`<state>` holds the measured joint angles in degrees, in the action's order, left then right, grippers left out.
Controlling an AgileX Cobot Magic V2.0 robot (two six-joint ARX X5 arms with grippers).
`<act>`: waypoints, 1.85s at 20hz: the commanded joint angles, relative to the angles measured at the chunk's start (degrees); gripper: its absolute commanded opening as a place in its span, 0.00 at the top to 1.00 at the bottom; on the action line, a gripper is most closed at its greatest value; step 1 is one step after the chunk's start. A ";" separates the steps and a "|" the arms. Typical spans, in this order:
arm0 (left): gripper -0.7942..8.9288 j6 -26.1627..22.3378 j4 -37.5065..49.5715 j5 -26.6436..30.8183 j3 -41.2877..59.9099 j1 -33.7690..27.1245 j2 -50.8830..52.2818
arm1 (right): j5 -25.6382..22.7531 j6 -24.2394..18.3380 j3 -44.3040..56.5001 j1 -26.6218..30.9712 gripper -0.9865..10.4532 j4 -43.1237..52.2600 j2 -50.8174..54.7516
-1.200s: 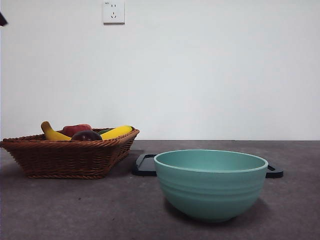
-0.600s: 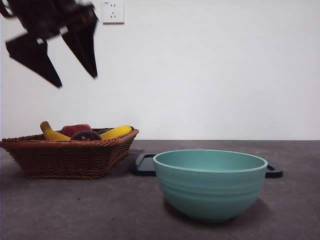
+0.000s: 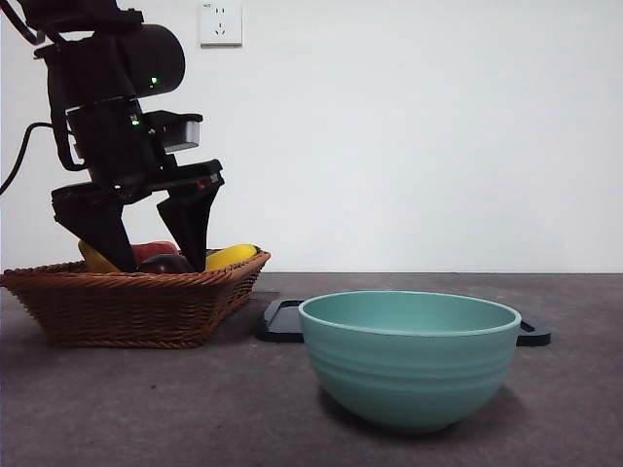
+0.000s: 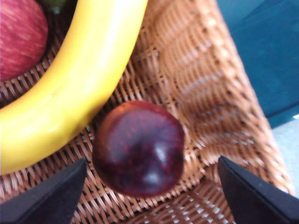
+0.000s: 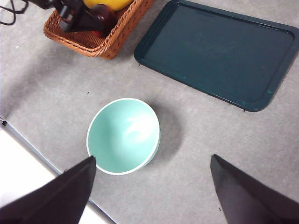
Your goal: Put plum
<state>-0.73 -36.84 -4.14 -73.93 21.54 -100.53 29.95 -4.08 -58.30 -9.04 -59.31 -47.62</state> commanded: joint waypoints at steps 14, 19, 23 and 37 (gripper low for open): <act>0.67 -0.07 0.37 0.31 -1.42 0.28 -2.91 | 0.09 0.50 -1.07 -0.22 0.57 0.63 -0.26; 0.67 -0.04 -0.17 -0.39 -1.55 1.66 6.99 | 0.07 0.50 -1.07 -0.22 0.57 0.63 -0.26; 0.67 0.46 -5.20 -9.86 -1.55 7.52 18.73 | 0.07 0.50 -1.07 -0.22 0.57 0.63 -0.26; 0.67 0.96 -2.56 -11.43 -1.55 29.70 6.19 | 0.04 0.50 -1.07 -0.22 0.57 0.61 -0.26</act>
<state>0.56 -40.07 -15.33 -74.24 50.74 -93.45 29.93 -4.08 -58.30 -9.04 -59.29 -47.62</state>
